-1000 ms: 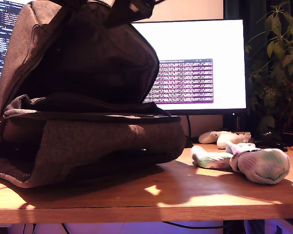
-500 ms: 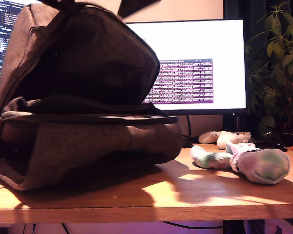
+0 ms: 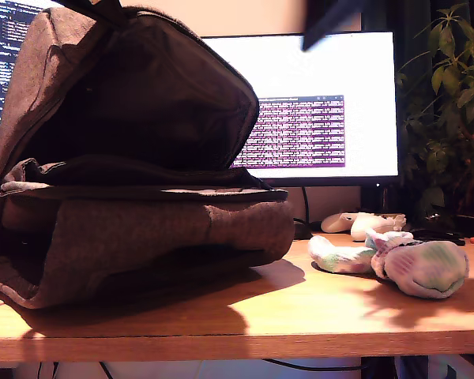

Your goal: Pack the pair of socks inside the grey Google backpack

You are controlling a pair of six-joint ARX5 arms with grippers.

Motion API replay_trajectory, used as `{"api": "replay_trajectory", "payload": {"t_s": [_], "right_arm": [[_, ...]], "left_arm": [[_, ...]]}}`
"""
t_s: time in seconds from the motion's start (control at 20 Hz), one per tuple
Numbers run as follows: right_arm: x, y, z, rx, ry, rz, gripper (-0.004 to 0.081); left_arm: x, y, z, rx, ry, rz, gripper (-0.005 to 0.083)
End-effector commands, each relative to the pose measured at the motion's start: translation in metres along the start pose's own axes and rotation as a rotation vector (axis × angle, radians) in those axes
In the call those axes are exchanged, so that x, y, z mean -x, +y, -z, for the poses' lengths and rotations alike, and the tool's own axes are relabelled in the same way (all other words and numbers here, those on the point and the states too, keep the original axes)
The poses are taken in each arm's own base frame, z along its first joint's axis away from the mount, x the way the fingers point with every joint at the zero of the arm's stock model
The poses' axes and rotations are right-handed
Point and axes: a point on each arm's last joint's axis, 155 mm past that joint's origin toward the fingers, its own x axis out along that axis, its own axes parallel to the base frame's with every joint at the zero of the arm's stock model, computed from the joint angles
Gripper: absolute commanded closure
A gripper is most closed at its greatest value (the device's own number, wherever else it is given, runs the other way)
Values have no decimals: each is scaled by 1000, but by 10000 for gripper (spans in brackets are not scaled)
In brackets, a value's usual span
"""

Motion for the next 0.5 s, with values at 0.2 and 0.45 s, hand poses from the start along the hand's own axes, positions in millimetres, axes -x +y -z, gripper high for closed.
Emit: {"api": "replay_trajectory", "payload": {"t_s": [0.2, 0.45], "right_arm": [[-22, -34, 82, -490, 263, -6, 356], [-58, -25, 120, -526, 453, -35, 202]], "left_arm": [[1, 13, -10, 24, -28, -28, 795], [1, 12, -11, 24, -35, -21, 795]]}}
